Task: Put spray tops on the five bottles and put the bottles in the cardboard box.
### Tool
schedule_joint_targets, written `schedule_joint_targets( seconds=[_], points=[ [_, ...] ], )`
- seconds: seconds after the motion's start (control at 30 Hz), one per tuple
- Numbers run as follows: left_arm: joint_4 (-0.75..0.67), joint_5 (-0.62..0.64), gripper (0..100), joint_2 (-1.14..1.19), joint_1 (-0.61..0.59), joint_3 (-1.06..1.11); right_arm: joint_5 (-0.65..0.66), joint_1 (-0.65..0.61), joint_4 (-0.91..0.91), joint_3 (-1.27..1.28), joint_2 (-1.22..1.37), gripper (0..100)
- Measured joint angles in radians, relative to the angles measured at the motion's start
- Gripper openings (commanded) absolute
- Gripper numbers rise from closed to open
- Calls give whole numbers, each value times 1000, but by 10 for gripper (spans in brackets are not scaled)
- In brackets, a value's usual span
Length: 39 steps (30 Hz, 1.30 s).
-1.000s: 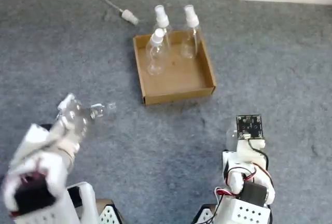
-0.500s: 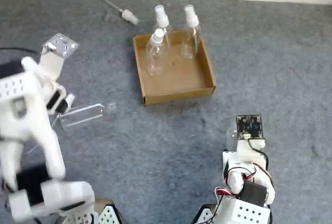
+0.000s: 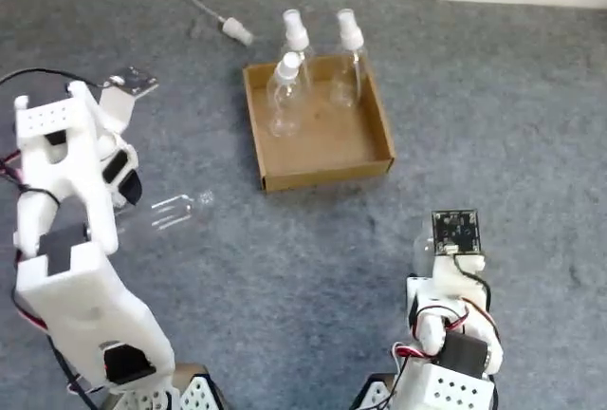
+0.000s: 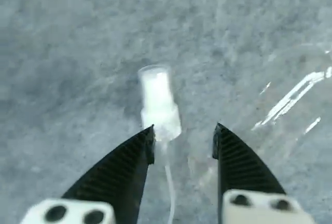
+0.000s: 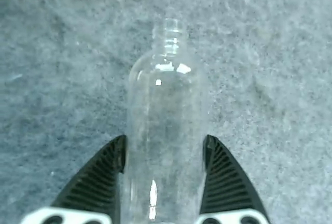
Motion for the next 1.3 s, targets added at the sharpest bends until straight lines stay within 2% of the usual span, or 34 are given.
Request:
schedule_joint_targets(
  seconds=[0.17,0.33,0.9,0.97,1.13,1.3],
  points=[
    [-18,0,172,9,23,0,0,0,0,0,0,3],
    [-81,2,124,11,32,23,0,0,0,0,0,3],
    [-281,18,119,9,15,221,0,0,0,0,0,3],
    [-288,18,111,9,14,224,0,0,0,0,0,3],
    [-288,21,1,9,6,226,0,-5,0,0,0,3],
    [-264,110,10,-26,-23,163,2,-6,-130,0,11,3]
  ],
)
